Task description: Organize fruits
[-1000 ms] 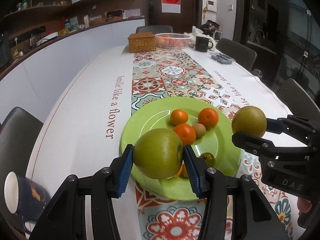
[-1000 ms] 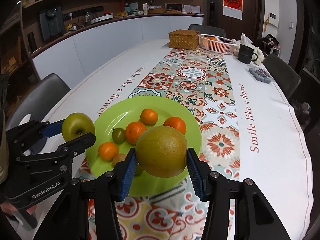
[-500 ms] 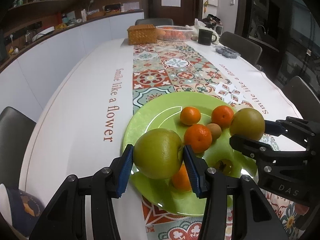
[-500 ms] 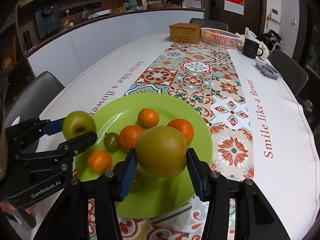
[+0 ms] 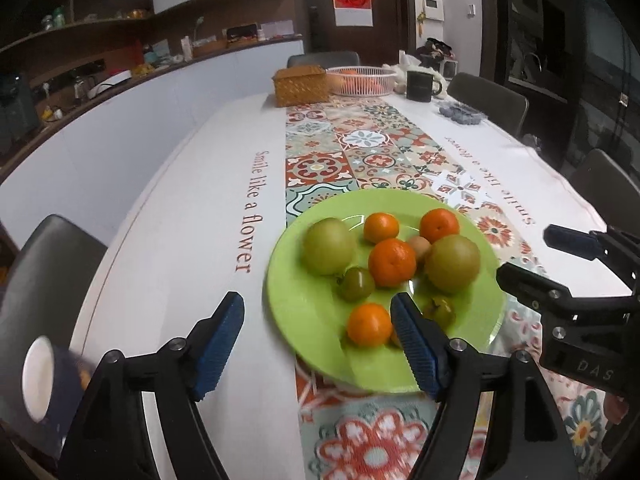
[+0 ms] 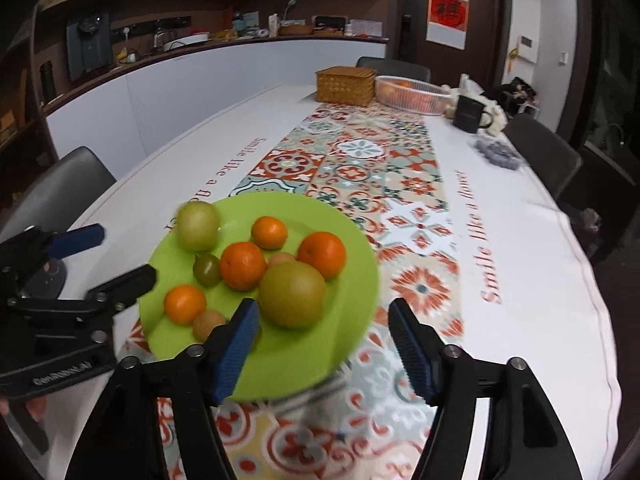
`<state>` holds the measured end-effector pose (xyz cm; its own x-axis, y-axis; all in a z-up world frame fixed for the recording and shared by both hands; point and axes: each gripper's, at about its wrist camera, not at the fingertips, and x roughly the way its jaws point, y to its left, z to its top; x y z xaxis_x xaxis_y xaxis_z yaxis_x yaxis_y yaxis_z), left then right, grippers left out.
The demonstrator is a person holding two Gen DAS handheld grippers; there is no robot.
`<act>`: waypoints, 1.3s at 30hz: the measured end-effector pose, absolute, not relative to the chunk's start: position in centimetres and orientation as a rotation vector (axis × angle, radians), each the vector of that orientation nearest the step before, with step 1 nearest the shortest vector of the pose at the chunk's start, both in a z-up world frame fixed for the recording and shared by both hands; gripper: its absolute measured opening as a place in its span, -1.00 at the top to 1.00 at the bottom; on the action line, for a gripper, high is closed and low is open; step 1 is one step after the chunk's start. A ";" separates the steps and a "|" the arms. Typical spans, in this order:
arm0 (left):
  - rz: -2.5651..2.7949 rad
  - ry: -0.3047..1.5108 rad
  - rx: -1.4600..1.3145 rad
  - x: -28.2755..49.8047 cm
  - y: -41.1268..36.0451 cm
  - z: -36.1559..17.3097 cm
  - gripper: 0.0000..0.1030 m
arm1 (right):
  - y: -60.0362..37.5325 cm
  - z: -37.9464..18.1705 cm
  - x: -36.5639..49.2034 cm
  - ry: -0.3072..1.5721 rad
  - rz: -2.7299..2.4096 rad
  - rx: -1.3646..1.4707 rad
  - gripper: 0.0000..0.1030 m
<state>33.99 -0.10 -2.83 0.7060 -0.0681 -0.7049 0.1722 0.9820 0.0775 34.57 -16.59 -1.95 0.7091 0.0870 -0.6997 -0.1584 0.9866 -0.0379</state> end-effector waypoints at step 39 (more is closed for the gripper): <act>-0.059 0.574 0.030 8.1 -0.6 7.0 -1.00 | -19.3 7.1 8.8 0.569 0.049 -0.032 -0.68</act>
<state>8.14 -0.61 7.04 0.8380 -0.0475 -0.5436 0.0645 0.9978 0.0122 8.76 -19.33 7.05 0.8414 0.0376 -0.5390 -0.0551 0.9983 -0.0165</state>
